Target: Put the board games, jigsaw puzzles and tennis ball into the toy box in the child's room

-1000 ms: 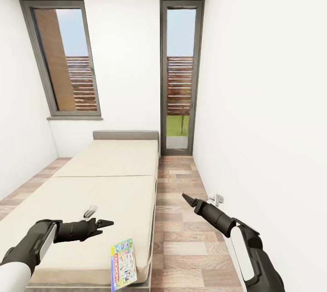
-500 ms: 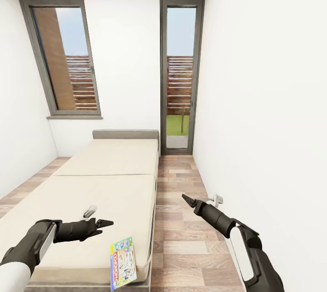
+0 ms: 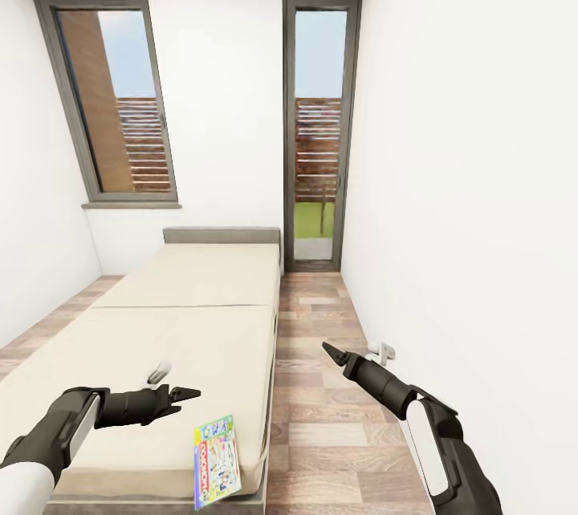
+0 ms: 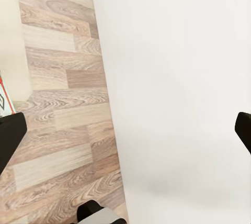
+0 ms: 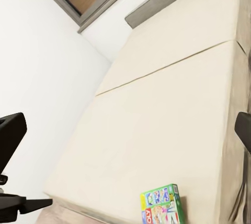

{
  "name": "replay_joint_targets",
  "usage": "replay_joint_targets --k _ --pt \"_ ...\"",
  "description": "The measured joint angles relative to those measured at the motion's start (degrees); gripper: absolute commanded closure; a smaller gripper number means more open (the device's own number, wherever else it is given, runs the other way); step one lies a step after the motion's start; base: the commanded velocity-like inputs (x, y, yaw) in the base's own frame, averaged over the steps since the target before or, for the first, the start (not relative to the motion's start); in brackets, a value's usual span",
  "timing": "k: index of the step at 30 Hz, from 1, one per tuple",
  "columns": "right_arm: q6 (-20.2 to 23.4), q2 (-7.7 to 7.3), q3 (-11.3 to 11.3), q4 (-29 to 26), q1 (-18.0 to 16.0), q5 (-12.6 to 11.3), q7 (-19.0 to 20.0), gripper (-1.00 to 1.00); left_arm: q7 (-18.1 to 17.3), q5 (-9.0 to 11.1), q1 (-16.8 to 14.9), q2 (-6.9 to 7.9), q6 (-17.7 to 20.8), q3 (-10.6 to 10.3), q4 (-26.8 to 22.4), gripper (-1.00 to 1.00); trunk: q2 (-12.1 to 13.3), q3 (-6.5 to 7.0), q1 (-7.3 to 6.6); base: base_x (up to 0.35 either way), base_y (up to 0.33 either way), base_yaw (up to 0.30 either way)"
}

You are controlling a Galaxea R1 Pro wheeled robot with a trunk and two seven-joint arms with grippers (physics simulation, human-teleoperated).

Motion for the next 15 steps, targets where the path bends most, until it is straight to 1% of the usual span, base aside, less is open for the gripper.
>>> replay_joint_targets --k 5,10,15 --pt "-0.01 0.0 0.09 0.0 0.0 -0.1 -1.21 -1.0 0.01 0.0 0.0 0.0 0.0 0.0 0.0 -1.0 -2.01 -0.9 1.1 0.0 0.0 0.0" --pt "0.09 0.0 0.02 0.12 0.0 -0.1 -1.45 -1.0 0.0 0.0 0.0 0.03 0.0 0.0 0.0 -1.0 -4.02 -1.8 2.2 0.0 0.0 0.0" --pt "0.15 0.0 -0.31 1.37 -0.06 -0.18 -1.49 -1.0 -0.06 0.0 0.0 0.22 0.09 0.04 0.0 -1.0 -6.02 -2.7 3.3 0.0 0.0 0.0"
